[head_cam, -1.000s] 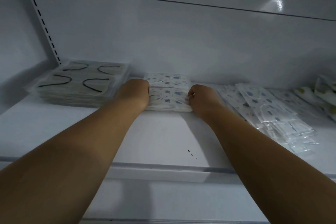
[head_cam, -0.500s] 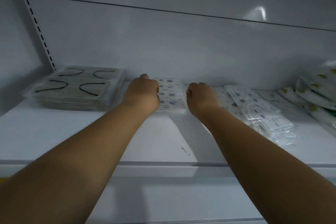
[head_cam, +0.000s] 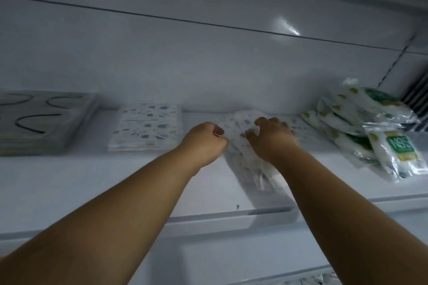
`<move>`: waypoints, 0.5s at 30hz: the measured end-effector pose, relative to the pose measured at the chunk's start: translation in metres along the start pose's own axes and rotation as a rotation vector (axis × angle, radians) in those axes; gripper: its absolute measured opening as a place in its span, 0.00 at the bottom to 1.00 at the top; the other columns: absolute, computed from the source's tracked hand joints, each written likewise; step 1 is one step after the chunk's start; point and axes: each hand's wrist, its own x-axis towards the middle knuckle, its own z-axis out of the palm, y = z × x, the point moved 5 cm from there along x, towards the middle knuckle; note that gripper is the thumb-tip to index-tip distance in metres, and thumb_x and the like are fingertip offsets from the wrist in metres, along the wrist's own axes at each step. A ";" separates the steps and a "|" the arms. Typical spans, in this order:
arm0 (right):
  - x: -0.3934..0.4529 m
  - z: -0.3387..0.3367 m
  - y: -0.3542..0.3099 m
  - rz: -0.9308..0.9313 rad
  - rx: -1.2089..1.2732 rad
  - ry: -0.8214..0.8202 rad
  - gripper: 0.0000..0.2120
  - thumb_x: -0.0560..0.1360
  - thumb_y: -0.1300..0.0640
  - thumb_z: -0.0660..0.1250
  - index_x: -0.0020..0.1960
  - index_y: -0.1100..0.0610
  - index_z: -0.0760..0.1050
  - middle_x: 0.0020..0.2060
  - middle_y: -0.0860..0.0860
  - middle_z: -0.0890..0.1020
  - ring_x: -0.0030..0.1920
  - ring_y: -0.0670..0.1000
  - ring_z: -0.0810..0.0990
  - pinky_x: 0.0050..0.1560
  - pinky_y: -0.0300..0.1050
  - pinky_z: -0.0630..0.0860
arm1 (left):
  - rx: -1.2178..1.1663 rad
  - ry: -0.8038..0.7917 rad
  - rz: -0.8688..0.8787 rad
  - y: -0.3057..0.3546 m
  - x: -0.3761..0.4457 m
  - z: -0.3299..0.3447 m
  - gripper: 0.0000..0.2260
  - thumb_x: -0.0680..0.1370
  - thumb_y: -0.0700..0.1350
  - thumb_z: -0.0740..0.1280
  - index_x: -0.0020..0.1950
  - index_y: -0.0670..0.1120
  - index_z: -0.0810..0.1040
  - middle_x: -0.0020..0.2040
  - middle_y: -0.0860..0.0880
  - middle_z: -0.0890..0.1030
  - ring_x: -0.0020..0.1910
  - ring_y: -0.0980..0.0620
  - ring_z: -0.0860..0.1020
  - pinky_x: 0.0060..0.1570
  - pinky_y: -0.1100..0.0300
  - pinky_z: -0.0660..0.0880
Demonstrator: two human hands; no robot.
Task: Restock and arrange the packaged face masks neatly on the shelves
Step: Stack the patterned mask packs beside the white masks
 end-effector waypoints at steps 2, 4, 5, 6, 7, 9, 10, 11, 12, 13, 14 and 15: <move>0.003 0.011 0.012 -0.040 0.027 -0.068 0.24 0.80 0.39 0.57 0.71 0.50 0.69 0.68 0.55 0.72 0.67 0.60 0.71 0.67 0.54 0.69 | -0.267 -0.030 -0.137 0.004 0.009 0.023 0.11 0.71 0.46 0.69 0.52 0.45 0.79 0.51 0.45 0.82 0.53 0.41 0.83 0.58 0.46 0.80; 0.008 0.007 0.023 -0.107 0.123 -0.001 0.20 0.80 0.42 0.58 0.68 0.49 0.73 0.65 0.54 0.75 0.65 0.58 0.72 0.66 0.51 0.70 | -0.408 -0.015 -0.197 0.010 0.018 0.040 0.07 0.75 0.44 0.69 0.48 0.41 0.80 0.49 0.42 0.84 0.49 0.41 0.84 0.55 0.45 0.82; 0.012 0.002 0.030 -0.114 0.152 0.030 0.19 0.81 0.43 0.58 0.67 0.49 0.74 0.64 0.54 0.76 0.65 0.57 0.72 0.65 0.50 0.70 | -0.444 0.009 -0.207 0.012 0.022 0.046 0.07 0.76 0.44 0.69 0.49 0.40 0.80 0.48 0.40 0.85 0.47 0.41 0.85 0.54 0.44 0.82; 0.016 -0.001 0.037 -0.109 0.155 0.043 0.18 0.81 0.45 0.58 0.67 0.49 0.74 0.64 0.53 0.76 0.65 0.58 0.72 0.65 0.50 0.70 | -0.452 0.061 -0.205 0.016 0.024 0.050 0.07 0.75 0.44 0.70 0.47 0.40 0.80 0.48 0.40 0.85 0.47 0.40 0.85 0.54 0.42 0.81; 0.020 -0.003 0.044 -0.102 0.141 0.025 0.17 0.81 0.46 0.58 0.67 0.49 0.74 0.64 0.54 0.76 0.64 0.58 0.73 0.64 0.49 0.70 | -0.450 0.129 -0.196 0.019 0.028 0.052 0.07 0.73 0.45 0.70 0.44 0.42 0.78 0.47 0.40 0.84 0.46 0.39 0.84 0.54 0.40 0.81; 0.022 -0.001 0.054 -0.129 0.174 -0.063 0.17 0.81 0.47 0.59 0.66 0.49 0.75 0.63 0.53 0.77 0.61 0.57 0.76 0.60 0.45 0.70 | -0.453 0.241 -0.198 0.023 0.033 0.057 0.11 0.73 0.44 0.72 0.37 0.49 0.71 0.43 0.42 0.81 0.42 0.41 0.83 0.52 0.45 0.81; 0.022 0.000 0.057 -0.160 0.223 -0.090 0.16 0.81 0.48 0.60 0.66 0.49 0.75 0.62 0.52 0.78 0.59 0.55 0.77 0.58 0.43 0.70 | -0.465 0.278 -0.207 0.027 0.031 0.060 0.15 0.74 0.42 0.73 0.36 0.50 0.68 0.41 0.44 0.80 0.41 0.42 0.82 0.48 0.50 0.81; 0.022 -0.001 0.061 -0.181 0.297 -0.095 0.15 0.81 0.50 0.61 0.65 0.49 0.76 0.59 0.50 0.79 0.57 0.53 0.78 0.55 0.40 0.70 | -0.470 0.303 -0.208 0.027 0.034 0.063 0.16 0.75 0.40 0.73 0.36 0.50 0.67 0.40 0.45 0.79 0.41 0.43 0.82 0.46 0.52 0.80; 0.023 -0.003 0.065 -0.178 0.396 -0.086 0.13 0.81 0.51 0.62 0.63 0.49 0.78 0.56 0.48 0.80 0.55 0.50 0.79 0.53 0.39 0.70 | -0.477 0.323 -0.209 0.026 0.035 0.065 0.16 0.74 0.39 0.74 0.37 0.50 0.68 0.40 0.46 0.78 0.41 0.43 0.82 0.46 0.53 0.80; 0.026 -0.007 0.070 -0.165 0.489 -0.059 0.12 0.80 0.53 0.62 0.61 0.49 0.79 0.52 0.47 0.80 0.53 0.49 0.79 0.52 0.39 0.71 | -0.495 0.332 -0.211 0.026 0.037 0.067 0.14 0.71 0.39 0.76 0.38 0.49 0.71 0.41 0.45 0.80 0.42 0.43 0.83 0.49 0.51 0.81; 0.033 -0.010 0.077 -0.153 0.551 -0.017 0.11 0.80 0.55 0.62 0.59 0.49 0.80 0.51 0.47 0.81 0.52 0.48 0.79 0.53 0.40 0.72 | -0.500 0.334 -0.213 0.027 0.038 0.068 0.11 0.67 0.41 0.77 0.39 0.47 0.75 0.42 0.43 0.82 0.42 0.43 0.83 0.50 0.49 0.82; 0.043 -0.012 0.084 -0.149 0.552 0.030 0.12 0.80 0.57 0.62 0.59 0.51 0.80 0.53 0.48 0.81 0.52 0.50 0.80 0.55 0.41 0.73 | -0.466 0.344 -0.223 0.027 0.041 0.069 0.12 0.63 0.44 0.78 0.43 0.45 0.80 0.43 0.42 0.84 0.42 0.42 0.84 0.51 0.47 0.82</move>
